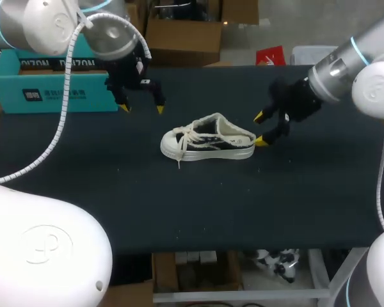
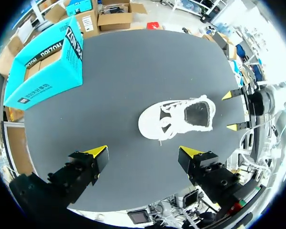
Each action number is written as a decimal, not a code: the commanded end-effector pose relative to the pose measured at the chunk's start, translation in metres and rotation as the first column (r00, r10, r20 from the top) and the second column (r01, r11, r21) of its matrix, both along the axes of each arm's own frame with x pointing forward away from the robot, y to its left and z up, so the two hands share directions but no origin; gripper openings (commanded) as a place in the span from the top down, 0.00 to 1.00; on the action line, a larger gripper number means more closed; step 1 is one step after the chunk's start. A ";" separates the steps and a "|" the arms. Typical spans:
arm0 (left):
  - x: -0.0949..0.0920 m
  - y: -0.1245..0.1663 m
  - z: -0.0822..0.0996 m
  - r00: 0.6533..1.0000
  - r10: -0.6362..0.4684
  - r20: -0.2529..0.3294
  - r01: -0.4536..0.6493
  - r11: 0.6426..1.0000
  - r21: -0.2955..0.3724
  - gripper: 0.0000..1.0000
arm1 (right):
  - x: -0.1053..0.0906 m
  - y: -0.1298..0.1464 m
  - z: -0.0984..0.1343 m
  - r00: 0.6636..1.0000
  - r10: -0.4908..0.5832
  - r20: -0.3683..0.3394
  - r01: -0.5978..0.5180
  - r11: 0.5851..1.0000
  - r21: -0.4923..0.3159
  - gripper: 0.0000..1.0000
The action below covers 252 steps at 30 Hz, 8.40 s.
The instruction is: Open the shoe tongue, take the insole out of the shoe, put the insole back into the shoe, and pack the shoe into the shoebox
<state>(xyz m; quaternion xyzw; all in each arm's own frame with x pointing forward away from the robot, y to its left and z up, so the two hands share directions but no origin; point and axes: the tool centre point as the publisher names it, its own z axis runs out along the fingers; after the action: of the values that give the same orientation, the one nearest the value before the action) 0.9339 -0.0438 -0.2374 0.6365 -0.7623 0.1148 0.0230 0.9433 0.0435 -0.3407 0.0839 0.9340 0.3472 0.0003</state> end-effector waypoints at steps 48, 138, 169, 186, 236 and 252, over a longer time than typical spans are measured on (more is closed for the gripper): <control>0.001 -0.075 -0.017 0.991 -0.102 -0.085 0.101 0.995 -0.014 0.00 | 0.027 0.024 -0.088 0.998 -0.037 -0.056 0.047 0.979 0.196 0.00; 0.017 -0.090 -0.045 0.999 0.037 -0.026 -0.035 0.997 0.066 1.00 | 0.024 0.045 -0.104 0.998 -0.048 -0.027 0.053 0.960 0.275 1.00; 0.017 -0.063 -0.023 0.954 -0.299 0.024 0.299 0.944 -0.138 0.17 | 0.024 0.045 -0.104 0.998 -0.048 -0.027 0.053 0.960 0.275 1.00; -0.008 -0.084 0.045 0.289 -0.957 0.009 0.953 0.286 -0.100 1.00 | 0.024 0.045 -0.104 0.998 -0.048 -0.027 0.053 0.960 0.275 1.00; 0.017 -0.164 -0.122 -0.112 -0.994 0.016 0.994 -0.112 0.022 1.00 | 0.024 0.045 -0.104 0.998 -0.048 -0.027 0.053 0.960 0.275 1.00; 0.010 -0.164 -0.158 -0.085 -0.996 -0.019 0.996 -0.085 0.012 1.00 | 0.024 0.045 -0.104 0.998 -0.048 -0.027 0.053 0.960 0.275 1.00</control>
<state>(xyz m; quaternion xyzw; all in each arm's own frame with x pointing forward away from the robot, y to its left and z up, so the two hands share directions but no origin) 0.9481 -0.2052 -0.3874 -0.1317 -0.9850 0.0510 0.0987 0.9673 0.0895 -0.4321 0.1107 0.8748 0.4715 -0.0106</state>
